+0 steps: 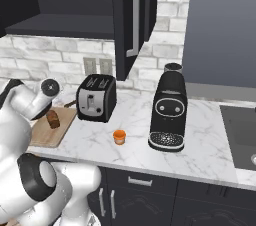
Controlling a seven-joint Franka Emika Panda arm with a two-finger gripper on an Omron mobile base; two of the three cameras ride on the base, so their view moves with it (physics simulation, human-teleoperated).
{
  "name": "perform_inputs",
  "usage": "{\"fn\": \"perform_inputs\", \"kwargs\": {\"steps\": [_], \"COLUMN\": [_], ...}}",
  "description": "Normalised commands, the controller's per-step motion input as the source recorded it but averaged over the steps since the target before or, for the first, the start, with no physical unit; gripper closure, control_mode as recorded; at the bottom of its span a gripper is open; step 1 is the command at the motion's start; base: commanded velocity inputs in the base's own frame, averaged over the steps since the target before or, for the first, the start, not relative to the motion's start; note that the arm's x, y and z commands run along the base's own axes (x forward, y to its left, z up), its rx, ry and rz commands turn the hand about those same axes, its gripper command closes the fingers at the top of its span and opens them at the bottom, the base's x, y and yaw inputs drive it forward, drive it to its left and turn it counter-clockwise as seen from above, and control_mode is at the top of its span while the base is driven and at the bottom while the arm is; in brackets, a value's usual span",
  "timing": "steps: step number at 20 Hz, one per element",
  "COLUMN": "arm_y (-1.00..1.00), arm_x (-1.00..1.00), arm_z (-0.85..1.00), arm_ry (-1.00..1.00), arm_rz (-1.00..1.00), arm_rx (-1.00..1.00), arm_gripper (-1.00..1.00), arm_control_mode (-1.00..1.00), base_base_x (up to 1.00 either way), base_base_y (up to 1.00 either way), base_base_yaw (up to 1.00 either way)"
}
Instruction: Pick the bread, place it on the cutting board, pick the jam, place it on the counter, and close the cabinet.
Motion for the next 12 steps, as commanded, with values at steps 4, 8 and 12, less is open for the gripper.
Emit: {"fn": "perform_inputs", "kwargs": {"steps": [4, 8, 12], "arm_y": [0.0, 0.0, 0.0], "arm_x": [-0.36, -0.33, -0.42], "arm_z": [0.44, 0.54, 0.56], "arm_ry": [-0.23, -0.23, -0.21], "arm_rz": [-0.01, -0.04, -0.04], "arm_rx": [0.0, 0.0, 0.0], "arm_gripper": [-1.0, -1.0, -1.0], "arm_control_mode": [-1.0, -1.0, -1.0], "base_base_x": [0.0, 0.0, 0.0], "base_base_y": [0.0, 0.0, 0.0], "base_base_yaw": [0.0, 0.0, 0.0]}}
